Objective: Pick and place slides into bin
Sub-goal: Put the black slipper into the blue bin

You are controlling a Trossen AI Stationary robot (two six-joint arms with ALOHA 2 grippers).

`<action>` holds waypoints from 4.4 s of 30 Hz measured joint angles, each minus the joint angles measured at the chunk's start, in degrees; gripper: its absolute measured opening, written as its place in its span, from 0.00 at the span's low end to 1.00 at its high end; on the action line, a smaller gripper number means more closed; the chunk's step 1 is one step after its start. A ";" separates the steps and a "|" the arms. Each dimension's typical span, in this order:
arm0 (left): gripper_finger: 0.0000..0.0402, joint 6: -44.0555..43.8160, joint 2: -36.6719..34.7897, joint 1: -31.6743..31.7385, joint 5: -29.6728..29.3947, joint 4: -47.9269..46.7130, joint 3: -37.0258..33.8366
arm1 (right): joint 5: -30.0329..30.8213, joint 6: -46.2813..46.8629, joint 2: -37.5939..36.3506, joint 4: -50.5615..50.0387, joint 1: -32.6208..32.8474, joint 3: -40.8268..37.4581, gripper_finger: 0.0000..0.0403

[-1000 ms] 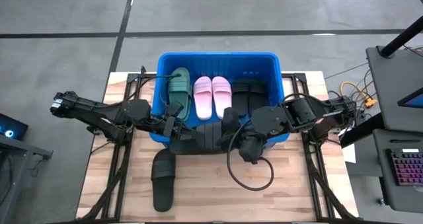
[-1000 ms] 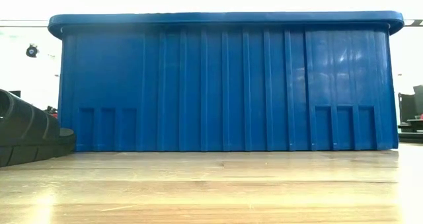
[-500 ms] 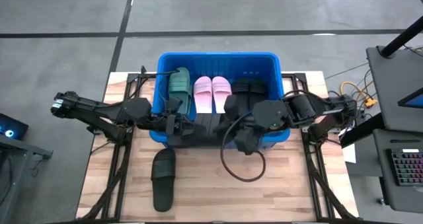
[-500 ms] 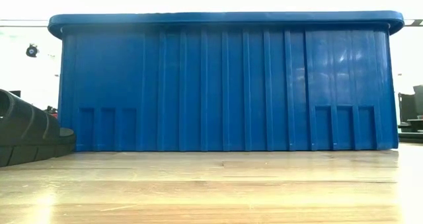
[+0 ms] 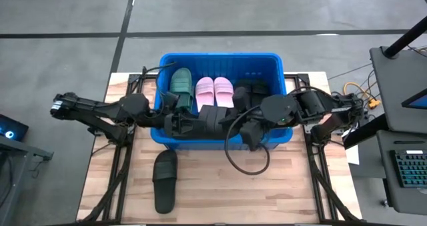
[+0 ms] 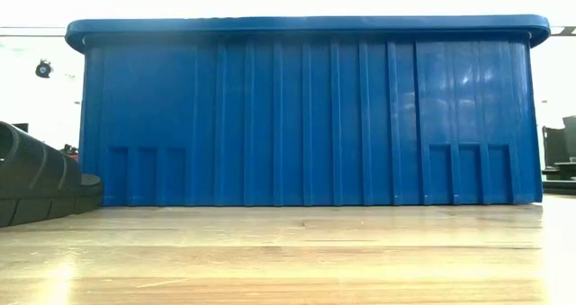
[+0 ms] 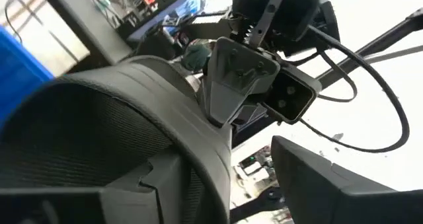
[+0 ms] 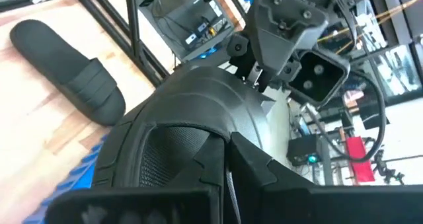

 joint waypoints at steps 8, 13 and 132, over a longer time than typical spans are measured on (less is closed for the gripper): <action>0.48 3.51 -0.75 1.75 -0.16 0.04 -0.11 | 0.02 2.58 -2.16 -1.45 0.04 0.02 0.02; 0.48 10.76 -2.28 3.06 -0.46 0.02 -0.20 | 0.26 4.51 -3.97 -3.05 0.13 0.09 0.02; 0.48 67.13 -36.10 4.75 -70.66 -13.57 -0.90 | -39.67 -21.38 6.53 33.12 -34.46 -38.43 0.02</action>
